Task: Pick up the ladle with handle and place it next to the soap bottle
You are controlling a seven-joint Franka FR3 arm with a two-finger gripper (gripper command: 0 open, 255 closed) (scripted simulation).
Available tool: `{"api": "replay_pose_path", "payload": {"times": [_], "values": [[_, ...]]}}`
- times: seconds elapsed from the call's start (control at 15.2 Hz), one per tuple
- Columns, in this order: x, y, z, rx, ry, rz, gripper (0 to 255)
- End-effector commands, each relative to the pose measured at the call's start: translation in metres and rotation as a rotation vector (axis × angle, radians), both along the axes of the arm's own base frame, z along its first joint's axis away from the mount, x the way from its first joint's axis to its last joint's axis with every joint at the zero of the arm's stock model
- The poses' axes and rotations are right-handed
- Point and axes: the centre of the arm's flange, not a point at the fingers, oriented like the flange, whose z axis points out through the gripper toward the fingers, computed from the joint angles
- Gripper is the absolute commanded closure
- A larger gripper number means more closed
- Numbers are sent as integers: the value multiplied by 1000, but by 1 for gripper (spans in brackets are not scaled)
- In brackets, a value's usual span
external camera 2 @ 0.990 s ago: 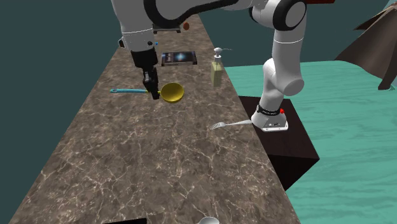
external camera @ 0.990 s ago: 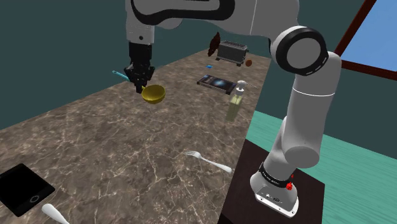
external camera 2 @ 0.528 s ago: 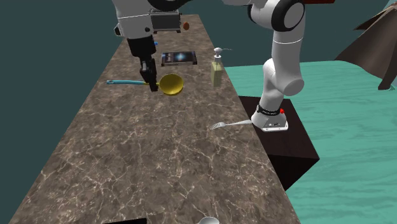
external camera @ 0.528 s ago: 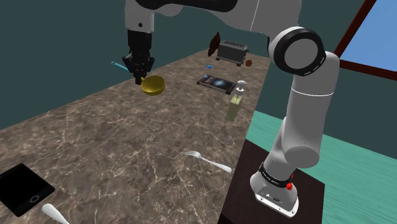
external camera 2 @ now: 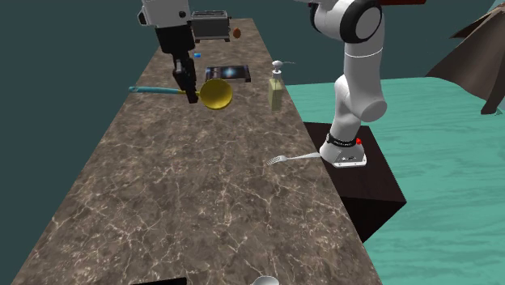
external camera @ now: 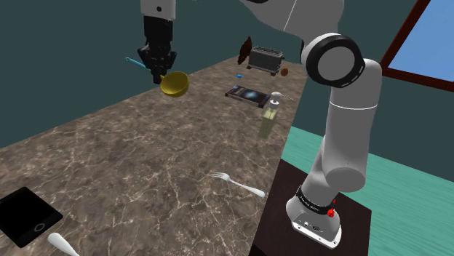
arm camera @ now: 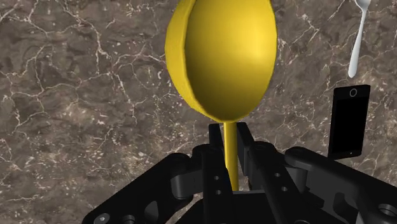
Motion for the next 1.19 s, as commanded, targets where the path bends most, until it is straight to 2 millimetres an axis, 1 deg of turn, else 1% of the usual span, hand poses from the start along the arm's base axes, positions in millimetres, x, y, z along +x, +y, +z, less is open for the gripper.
{"api": "replay_pose_path", "payload": {"times": [0.0, 0.07, 1.12], "values": [[1, -1, 10, 0, 0, 0, 255], [1, -1, 11, 0, 0, 0, 255], [-44, -207, 12, 0, 0, 0, 255]]}}
